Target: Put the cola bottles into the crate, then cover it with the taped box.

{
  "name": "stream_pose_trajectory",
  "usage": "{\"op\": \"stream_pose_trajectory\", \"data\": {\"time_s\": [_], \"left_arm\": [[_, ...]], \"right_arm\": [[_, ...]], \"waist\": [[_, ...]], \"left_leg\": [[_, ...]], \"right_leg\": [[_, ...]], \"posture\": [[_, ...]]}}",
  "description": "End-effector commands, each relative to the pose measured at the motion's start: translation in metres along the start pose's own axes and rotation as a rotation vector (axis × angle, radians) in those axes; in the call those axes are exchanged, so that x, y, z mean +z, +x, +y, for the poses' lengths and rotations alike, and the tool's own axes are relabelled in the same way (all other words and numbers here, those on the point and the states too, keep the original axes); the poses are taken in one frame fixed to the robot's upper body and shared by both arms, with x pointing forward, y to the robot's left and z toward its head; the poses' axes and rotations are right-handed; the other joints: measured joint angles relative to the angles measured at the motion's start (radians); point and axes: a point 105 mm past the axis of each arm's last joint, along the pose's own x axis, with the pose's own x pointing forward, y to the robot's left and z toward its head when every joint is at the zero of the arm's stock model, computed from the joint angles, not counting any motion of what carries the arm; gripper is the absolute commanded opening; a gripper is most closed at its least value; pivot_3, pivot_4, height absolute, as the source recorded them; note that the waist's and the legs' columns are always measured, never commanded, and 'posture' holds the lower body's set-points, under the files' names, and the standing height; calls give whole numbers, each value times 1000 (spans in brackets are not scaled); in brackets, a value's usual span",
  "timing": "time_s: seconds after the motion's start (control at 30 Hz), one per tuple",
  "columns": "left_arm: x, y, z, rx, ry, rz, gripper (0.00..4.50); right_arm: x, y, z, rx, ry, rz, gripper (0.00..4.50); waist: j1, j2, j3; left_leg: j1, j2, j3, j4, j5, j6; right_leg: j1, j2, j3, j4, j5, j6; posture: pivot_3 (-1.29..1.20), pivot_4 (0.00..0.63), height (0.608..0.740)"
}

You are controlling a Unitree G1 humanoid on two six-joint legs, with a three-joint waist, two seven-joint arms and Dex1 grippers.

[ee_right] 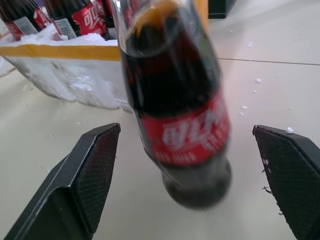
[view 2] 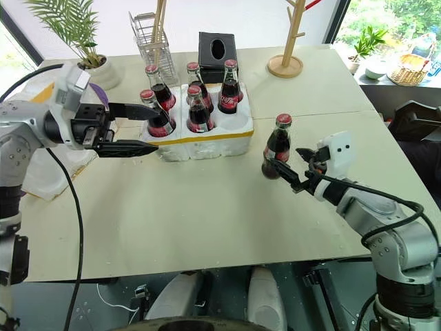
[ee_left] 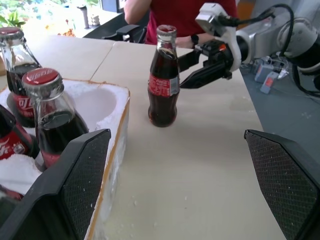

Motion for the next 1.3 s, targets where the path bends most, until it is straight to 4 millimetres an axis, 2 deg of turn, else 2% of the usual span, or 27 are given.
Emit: {"op": "stream_pose_trajectory", "data": {"time_s": [0.03, 0.13, 0.2, 0.27, 0.3, 0.4, 0.53, 0.63, 0.77, 0.83, 0.97, 1.2, 1.3], "left_arm": [[10, 3, -2, -23, 33, -11, 4500], [10, 6, -3, -35, 32, -11, 4500], [10, 8, -4, -39, 33, -8, 4500], [9, 7, -6, -39, 35, -4, 4500], [9, 7, -6, -34, 36, -4, 4500], [9, 3, -6, -16, 35, -4, 4500], [8, -2, -6, 16, 28, -4, 4500], [8, -6, -5, 41, 28, -14, 4500], [6, -6, -6, 56, 31, -13, 4500], [6, -6, -7, 61, 33, -15, 4500], [7, -7, -9, 76, 38, -19, 4500], [6, -12, -12, 108, 29, -16, 4500], [4, -14, -12, 121, 23, -11, 4500]], "right_arm": [[6, 16, 4, 20, -26, -51, 4347], [2, 29, 0, 11, -22, -53, 4347], [0, 34, -4, -4, -27, -54, 3826], [6, 34, -1, 20, -43, -72, 3006], [13, 32, 1, 42, -47, -91, 2826], [37, 24, 6, 93, -39, -156, 2827], [84, 19, 30, 272, -55, -259, 2827], [116, 36, 41, 327, -55, -305, 2827], [132, 66, 49, 331, -91, -307, 2827], [134, 90, 52, 316, -120, -294, 2827], [122, 118, 54, 303, -202, -243, 2827], [76, 136, 61, 363, -307, -81, 2827], [68, 139, 59, 348, -299, -62, 4330]], "waist": [[-2, 0, 0], [-6, 0, 0], [-7, 0, 0], [-7, 0, 0], [-7, 0, 0], [-8, 1, 0], [-23, 2, 2], [-33, 3, 2], [-28, 2, 2], [-28, 2, 1], [-21, 2, 1], [-30, 2, 2], [-30, 2, 2]], "left_leg": [[0, 0, 0, 0, 0, -1], [0, 0, 0, 0, 1, -2], [0, 0, 0, 0, 1, -2], [0, 0, 0, 0, 1, -2], [0, 0, 0, 0, 1, -2], [0, 0, 0, 0, 1, -2], [0, 0, 0, 0, 1, -2], [0, 1, 0, -1, 1, -2], [0, 3, 0, -1, 2, -3], [0, 3, 0, -1, 2, -3], [-2, 2, 0, 0, 2, -3], [-4, 1, 0, -1, 1, -2], [-4, 1, 0, -1, 1, -2]], "right_leg": [[0, 0, 0, 0, 0, 0], [0, 0, 0, 1, 0, 0], [-1, 0, 0, 1, 0, 0], [-1, 0, 0, 1, 0, 0], [-1, 0, 0, 1, 0, 0], [-1, 0, 0, 1, 0, 0], [-1, 0, 1, 1, 0, 0], [-3, 1, 1, 2, 0, 0], [-3, 4, 1, 2, 0, -1], [-3, 4, 1, 2, 0, -1], [-3, 3, 1, 2, 0, -1], [-6, 3, 1, 4, 0, -1], [-7, 3, 1, 4, 0, -1]], "posture": [[0, 150, 740], [0, 150, 740], [0, 150, 740], [0, 150, 740], [0, 150, 740], [0, 150, 740], [0, 150, 740], [0, 150, 740], [0, 150, 740], [0, 150, 740], [0, 150, 740], [0, 150, 740], [0, 150, 740]]}}
